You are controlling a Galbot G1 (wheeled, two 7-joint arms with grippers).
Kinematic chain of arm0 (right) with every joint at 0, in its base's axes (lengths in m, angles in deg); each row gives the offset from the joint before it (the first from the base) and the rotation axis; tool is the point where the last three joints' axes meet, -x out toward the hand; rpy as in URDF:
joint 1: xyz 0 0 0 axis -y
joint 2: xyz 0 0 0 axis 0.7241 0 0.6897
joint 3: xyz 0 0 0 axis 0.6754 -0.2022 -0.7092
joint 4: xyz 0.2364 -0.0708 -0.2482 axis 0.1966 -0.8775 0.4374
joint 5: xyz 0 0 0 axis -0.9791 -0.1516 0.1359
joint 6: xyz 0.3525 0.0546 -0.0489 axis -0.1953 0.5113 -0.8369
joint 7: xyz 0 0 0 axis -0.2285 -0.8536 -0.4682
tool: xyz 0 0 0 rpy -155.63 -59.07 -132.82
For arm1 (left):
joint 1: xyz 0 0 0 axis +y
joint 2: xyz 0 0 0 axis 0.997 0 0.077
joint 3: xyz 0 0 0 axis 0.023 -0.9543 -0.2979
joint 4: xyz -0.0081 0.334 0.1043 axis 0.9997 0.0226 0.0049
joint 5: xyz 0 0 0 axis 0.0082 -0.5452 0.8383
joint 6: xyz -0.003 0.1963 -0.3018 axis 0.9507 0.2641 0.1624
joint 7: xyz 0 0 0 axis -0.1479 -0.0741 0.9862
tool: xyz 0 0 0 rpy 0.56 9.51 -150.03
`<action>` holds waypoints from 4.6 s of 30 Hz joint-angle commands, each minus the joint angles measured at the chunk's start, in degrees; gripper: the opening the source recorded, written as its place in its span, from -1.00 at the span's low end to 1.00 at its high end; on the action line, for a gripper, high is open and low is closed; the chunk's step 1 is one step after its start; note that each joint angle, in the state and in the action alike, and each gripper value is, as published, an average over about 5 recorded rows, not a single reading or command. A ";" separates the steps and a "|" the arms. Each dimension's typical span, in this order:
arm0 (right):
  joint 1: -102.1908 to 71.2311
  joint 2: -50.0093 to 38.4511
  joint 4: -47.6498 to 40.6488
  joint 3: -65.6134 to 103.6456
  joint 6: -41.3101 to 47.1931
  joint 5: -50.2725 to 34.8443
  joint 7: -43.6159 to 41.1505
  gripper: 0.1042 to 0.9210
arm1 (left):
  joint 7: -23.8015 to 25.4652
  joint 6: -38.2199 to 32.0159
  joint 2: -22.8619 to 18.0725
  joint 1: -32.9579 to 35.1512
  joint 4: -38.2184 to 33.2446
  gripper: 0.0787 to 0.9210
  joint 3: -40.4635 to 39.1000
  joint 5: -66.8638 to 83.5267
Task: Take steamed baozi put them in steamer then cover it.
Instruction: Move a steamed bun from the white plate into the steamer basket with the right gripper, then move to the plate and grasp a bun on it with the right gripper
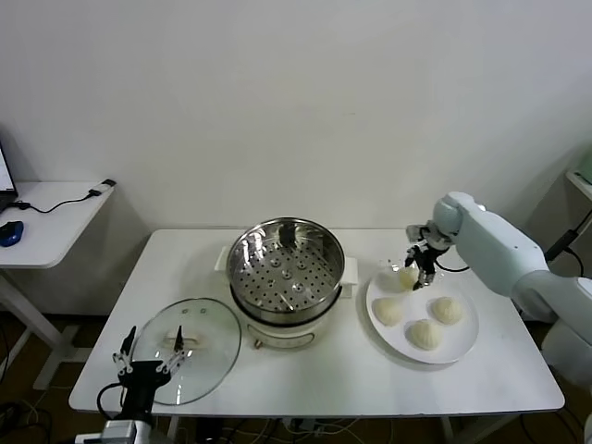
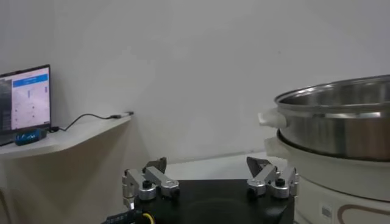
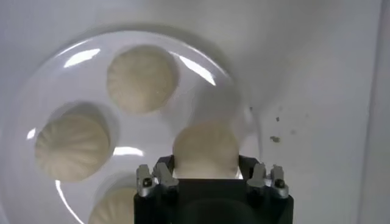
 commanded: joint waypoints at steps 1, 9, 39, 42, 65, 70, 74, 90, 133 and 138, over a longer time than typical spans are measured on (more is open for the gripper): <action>14.96 -0.65 10.40 -12.71 -5.36 -8.52 -3.30 0.43 | 0.00 -0.11 0.00 0.51 -0.40 0.77 -0.08 -0.03; 24.85 7.82 13.67 -16.63 -16.50 -6.81 -4.43 0.43 | -0.31 0.08 -0.21 1.22 -0.64 0.77 -0.43 -0.09; 5.91 33.37 0.29 -5.45 -37.47 32.92 5.48 0.45 | -0.72 0.36 0.19 1.69 -0.64 0.77 -0.50 -0.02; 5.01 33.46 -0.86 -5.04 -37.43 33.76 5.68 0.45 | -0.75 0.34 0.27 1.75 -0.44 0.77 -0.56 0.00; 9.21 27.12 6.52 -4.66 -36.27 24.52 1.95 0.76 | -1.32 1.01 -0.01 1.86 -0.43 0.77 -1.25 -0.25; 15.26 19.97 12.47 -7.96 -31.14 8.48 -1.88 0.76 | -1.69 1.12 0.11 2.23 -0.71 0.77 -1.03 -0.15; 22.09 13.05 14.76 -14.29 -23.76 -6.60 -0.46 0.76 | -1.76 1.10 0.19 2.77 -1.30 0.77 -1.11 -0.11; 27.77 -12.88 30.85 -34.49 21.74 -42.18 11.98 0.76 | -1.85 1.07 -0.45 3.31 -2.92 0.77 -0.85 -0.06; -5.20 -9.08 18.96 -15.11 19.79 -18.88 11.07 0.76 | -2.29 0.44 -1.16 5.12 -2.01 0.77 -0.01 -0.01; -5.54 -8.69 18.39 -14.20 19.76 -18.58 11.29 0.71 | -2.31 0.43 -1.13 5.14 -2.11 0.77 -0.08 -0.02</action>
